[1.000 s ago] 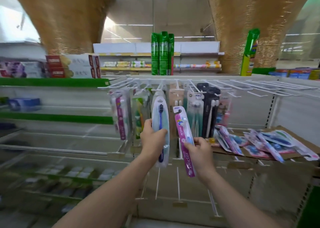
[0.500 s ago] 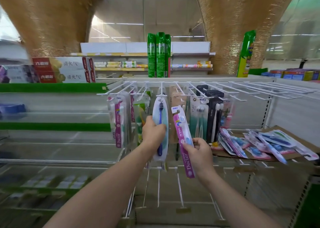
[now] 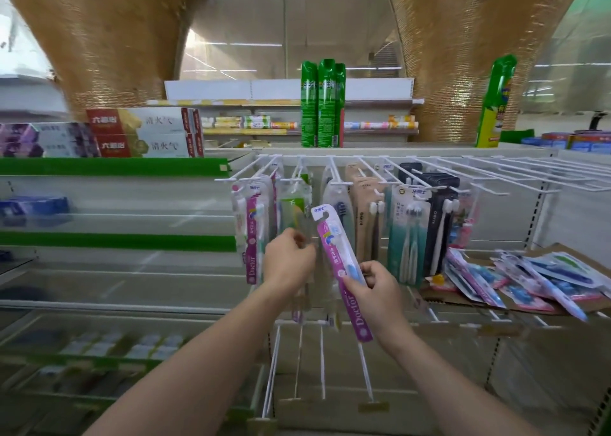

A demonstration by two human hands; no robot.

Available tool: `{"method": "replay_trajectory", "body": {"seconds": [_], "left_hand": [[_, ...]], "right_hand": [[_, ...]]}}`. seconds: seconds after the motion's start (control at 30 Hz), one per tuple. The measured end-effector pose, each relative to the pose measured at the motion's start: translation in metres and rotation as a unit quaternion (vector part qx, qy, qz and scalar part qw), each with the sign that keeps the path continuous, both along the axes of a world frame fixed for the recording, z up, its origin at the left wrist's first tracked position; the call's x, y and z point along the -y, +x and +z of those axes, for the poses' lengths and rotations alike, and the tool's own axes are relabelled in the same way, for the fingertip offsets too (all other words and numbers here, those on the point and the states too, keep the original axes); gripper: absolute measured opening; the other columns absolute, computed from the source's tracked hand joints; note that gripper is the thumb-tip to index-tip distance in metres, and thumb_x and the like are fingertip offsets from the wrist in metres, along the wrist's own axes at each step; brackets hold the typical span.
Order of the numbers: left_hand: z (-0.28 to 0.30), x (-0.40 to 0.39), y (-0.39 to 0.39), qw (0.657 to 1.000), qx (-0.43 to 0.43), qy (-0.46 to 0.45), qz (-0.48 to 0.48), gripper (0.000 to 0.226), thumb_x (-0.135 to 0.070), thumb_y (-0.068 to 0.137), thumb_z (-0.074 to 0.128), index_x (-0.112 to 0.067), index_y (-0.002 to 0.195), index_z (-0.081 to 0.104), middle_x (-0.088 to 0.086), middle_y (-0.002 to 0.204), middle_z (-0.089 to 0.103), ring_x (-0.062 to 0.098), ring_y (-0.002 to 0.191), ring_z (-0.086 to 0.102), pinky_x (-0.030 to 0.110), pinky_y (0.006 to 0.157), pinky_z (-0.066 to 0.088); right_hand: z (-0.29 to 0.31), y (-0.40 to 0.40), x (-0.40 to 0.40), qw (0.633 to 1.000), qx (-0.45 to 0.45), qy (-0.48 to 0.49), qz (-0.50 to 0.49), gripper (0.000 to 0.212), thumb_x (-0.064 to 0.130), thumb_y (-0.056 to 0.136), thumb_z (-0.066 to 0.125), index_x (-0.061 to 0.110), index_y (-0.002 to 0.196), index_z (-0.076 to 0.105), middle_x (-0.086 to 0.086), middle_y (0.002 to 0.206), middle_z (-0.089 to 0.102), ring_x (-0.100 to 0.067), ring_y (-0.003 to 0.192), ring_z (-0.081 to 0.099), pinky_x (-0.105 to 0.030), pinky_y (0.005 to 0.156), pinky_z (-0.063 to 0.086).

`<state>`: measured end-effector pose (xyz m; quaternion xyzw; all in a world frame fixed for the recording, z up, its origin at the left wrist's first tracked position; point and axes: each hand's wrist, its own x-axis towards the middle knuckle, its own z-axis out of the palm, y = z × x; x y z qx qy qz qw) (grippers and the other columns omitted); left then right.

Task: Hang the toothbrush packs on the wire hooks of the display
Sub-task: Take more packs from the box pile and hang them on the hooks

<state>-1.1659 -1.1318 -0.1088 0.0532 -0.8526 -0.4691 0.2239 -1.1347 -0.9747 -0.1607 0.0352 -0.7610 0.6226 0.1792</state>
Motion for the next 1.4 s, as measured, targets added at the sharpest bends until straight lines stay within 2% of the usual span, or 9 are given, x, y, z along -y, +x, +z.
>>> {"method": "replay_trajectory", "body": {"seconds": [0.2,0.37,0.47,0.67,0.87,0.97,1.03,1.23,1.4], "left_hand": [[0.005,0.057,0.014,0.997,-0.028,0.074,0.024,0.011,-0.018,0.089,0.066,-0.027,0.095,0.068,-0.008,0.092,0.069,0.015,0.091,0.066,0.039,0.087,0.058],[0.001,0.089,0.022,0.995,-0.060,0.084,0.003,0.022,-0.012,0.092,0.069,-0.028,0.079,0.061,-0.007,0.082,0.067,0.005,0.072,0.061,0.008,0.049,0.044],[-0.004,0.104,0.022,0.995,-0.070,0.077,-0.004,0.026,-0.010,0.091,0.069,-0.030,0.079,0.059,-0.007,0.080,0.065,0.003,0.069,0.059,0.009,0.053,0.045],[-0.017,0.129,0.017,0.996,-0.057,0.071,-0.004,0.011,-0.016,0.090,0.072,-0.022,0.097,0.066,-0.006,0.088,0.069,0.009,0.079,0.064,0.019,0.065,0.046],[-0.026,0.135,0.019,0.997,-0.042,0.066,-0.007,0.011,-0.018,0.095,0.070,-0.026,0.097,0.064,-0.006,0.093,0.068,0.005,0.084,0.063,0.020,0.066,0.046],[-0.030,0.134,0.017,0.998,-0.039,0.052,0.003,0.012,-0.018,0.095,0.070,-0.021,0.106,0.067,-0.007,0.093,0.068,0.004,0.084,0.062,0.018,0.064,0.044],[-0.031,0.131,0.016,0.998,-0.040,0.043,0.008,0.014,-0.018,0.094,0.070,-0.020,0.108,0.068,-0.007,0.093,0.068,0.004,0.084,0.063,0.019,0.065,0.045],[-0.029,0.112,0.009,0.993,-0.039,-0.114,0.003,0.017,-0.026,0.093,0.068,-0.025,0.109,0.073,-0.006,0.098,0.071,0.016,0.091,0.065,0.031,0.079,0.051],[-0.029,0.068,0.003,0.973,-0.050,-0.224,-0.028,0.027,-0.027,0.093,0.065,-0.024,0.118,0.073,0.000,0.114,0.070,0.025,0.105,0.064,0.034,0.085,0.049]], "right_hand": [[0.007,-0.013,0.066,0.999,-0.006,0.024,0.040,0.014,0.029,0.095,0.069,0.025,0.095,0.056,0.003,0.095,0.068,-0.014,0.086,0.069,-0.030,0.066,0.056],[0.023,-0.035,0.113,0.998,-0.035,0.046,0.009,0.011,0.028,0.098,0.063,0.021,0.101,0.055,0.004,0.092,0.066,-0.009,0.078,0.064,-0.021,0.056,0.046],[0.025,-0.051,0.133,0.997,-0.030,0.077,0.008,0.011,0.031,0.099,0.060,0.024,0.104,0.053,0.004,0.096,0.067,-0.012,0.081,0.067,-0.031,0.062,0.057],[0.013,-0.073,0.161,0.993,-0.011,0.115,-0.002,0.018,0.025,0.100,0.058,0.017,0.117,0.061,0.000,0.107,0.068,-0.020,0.097,0.066,-0.028,0.077,0.051],[0.010,-0.097,0.176,0.993,0.039,0.104,-0.046,0.010,0.028,0.102,0.052,0.020,0.102,0.058,-0.003,0.098,0.067,-0.022,0.090,0.065,-0.038,0.077,0.058],[0.011,-0.099,0.175,0.986,0.077,0.137,-0.050,0.016,0.035,0.102,0.052,0.020,0.106,0.057,-0.003,0.100,0.066,-0.022,0.088,0.066,-0.033,0.065,0.057],[0.005,-0.096,0.171,0.979,0.082,0.183,-0.036,0.024,0.040,0.100,0.055,0.018,0.110,0.056,-0.003,0.103,0.065,-0.021,0.090,0.067,-0.036,0.072,0.060],[0.001,-0.076,0.133,0.941,0.046,0.334,0.016,0.036,0.041,0.095,0.063,0.016,0.120,0.059,-0.006,0.112,0.064,-0.027,0.104,0.062,-0.039,0.087,0.054],[0.008,-0.059,0.082,0.896,0.002,0.436,0.089,0.023,0.041,0.090,0.059,0.024,0.104,0.066,-0.004,0.100,0.069,-0.029,0.096,0.068,-0.036,0.076,0.054]]}}
